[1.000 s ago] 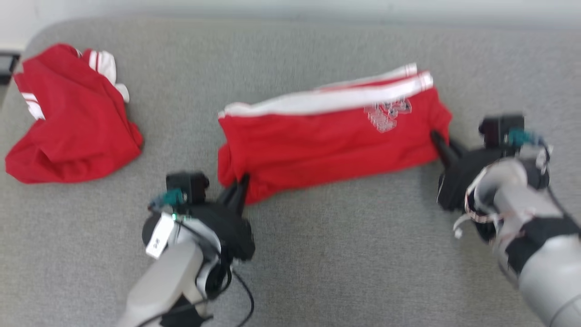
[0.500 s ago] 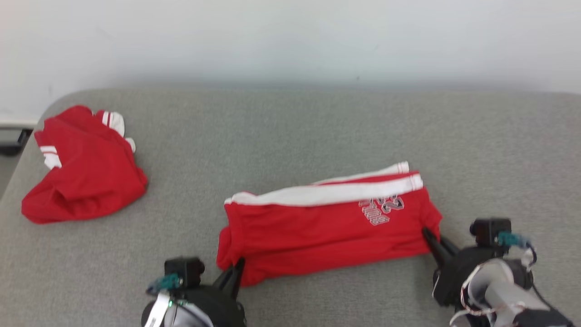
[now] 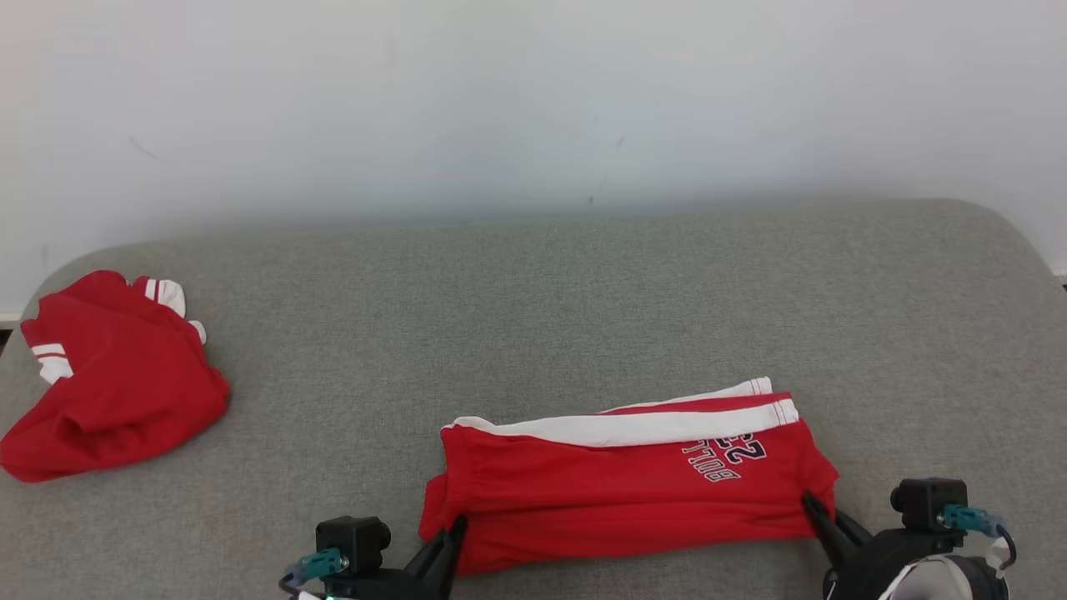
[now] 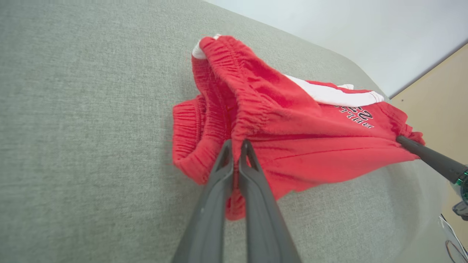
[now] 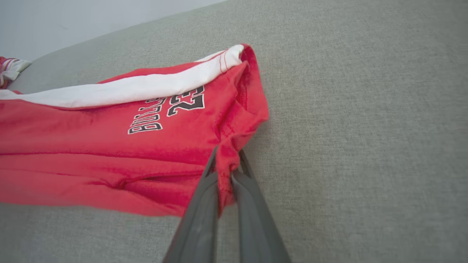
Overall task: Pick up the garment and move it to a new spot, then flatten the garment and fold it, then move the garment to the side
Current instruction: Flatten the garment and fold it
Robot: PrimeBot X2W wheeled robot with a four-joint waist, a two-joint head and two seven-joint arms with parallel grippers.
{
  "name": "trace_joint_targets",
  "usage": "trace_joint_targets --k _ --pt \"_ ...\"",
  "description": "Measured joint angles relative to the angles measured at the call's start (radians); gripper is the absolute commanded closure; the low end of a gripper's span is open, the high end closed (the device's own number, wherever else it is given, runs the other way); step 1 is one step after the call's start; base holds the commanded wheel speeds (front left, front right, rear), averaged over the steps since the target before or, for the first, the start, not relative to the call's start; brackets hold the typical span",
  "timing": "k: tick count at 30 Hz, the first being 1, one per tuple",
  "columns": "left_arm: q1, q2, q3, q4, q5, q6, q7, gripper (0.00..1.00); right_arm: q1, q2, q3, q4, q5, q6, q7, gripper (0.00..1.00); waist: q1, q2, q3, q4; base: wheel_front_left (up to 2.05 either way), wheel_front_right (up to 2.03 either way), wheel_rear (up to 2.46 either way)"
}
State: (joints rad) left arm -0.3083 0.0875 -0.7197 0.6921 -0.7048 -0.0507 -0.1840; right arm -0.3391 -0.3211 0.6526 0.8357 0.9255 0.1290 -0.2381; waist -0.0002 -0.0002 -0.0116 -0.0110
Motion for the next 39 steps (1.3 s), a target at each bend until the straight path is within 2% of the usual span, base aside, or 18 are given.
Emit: trace_joint_targets --k 13,14,15,16,17,23,29,33,39 --pt "0.038 0.004 -0.002 0.003 -0.018 0.033 0.062 1.0 0.026 0.002 0.015 -0.028 0.001 -0.016 0.011 1.0 0.0002 0.0001 0.008 -0.006 0.0 0.0 0.0" --pt "0.038 0.004 0.001 0.001 -0.02 0.033 0.062 0.87 0.026 0.002 0.015 -0.029 0.001 -0.021 0.018 1.0 0.0002 0.0002 0.009 -0.006 0.0 0.0 0.0" --pt "0.038 0.004 0.009 -0.002 -0.028 0.039 0.061 0.57 0.027 0.003 0.016 -0.033 0.002 -0.025 0.023 0.89 0.0003 0.0002 0.008 -0.004 0.0 0.0 0.0" --pt "0.038 0.007 0.014 -0.004 -0.028 0.043 0.061 0.0 0.027 0.003 0.012 -0.036 0.007 -0.025 0.023 0.17 0.0003 0.0002 0.006 -0.004 0.0 0.0 0.0" --pt "0.039 0.01 0.02 -0.01 -0.028 0.045 0.06 0.0 0.029 0.002 0.008 -0.041 0.011 -0.025 0.023 0.0 0.0002 0.0002 0.005 -0.004 0.0 0.0 0.0" --pt "0.04 0.029 0.034 -0.072 -0.028 0.056 0.041 0.0 0.048 -0.012 -0.009 -0.093 0.023 -0.025 0.027 0.0 0.0003 0.0002 -0.003 -0.008 0.0 0.0 0.0" --pt "0.064 0.056 0.05 -0.135 -0.028 0.078 0.016 0.0 0.049 -0.033 -0.025 -0.153 0.027 -0.043 0.018 0.0 0.0002 0.0002 -0.012 -0.012 0.0 0.0 0.0" --pt "0.078 0.078 0.076 -0.194 -0.024 0.102 -0.018 0.0 0.06 -0.053 -0.043 -0.205 0.017 -0.072 0.007 0.0 0.0002 0.0002 -0.02 -0.015 0.0 0.0 0.0" --pt "0.083 0.116 0.099 -0.259 0.041 0.149 -0.049 0.0 0.068 -0.075 -0.071 -0.288 -0.021 -0.111 -0.009 0.0 0.0002 0.0002 -0.033 -0.018 0.0 0.0 0.0"
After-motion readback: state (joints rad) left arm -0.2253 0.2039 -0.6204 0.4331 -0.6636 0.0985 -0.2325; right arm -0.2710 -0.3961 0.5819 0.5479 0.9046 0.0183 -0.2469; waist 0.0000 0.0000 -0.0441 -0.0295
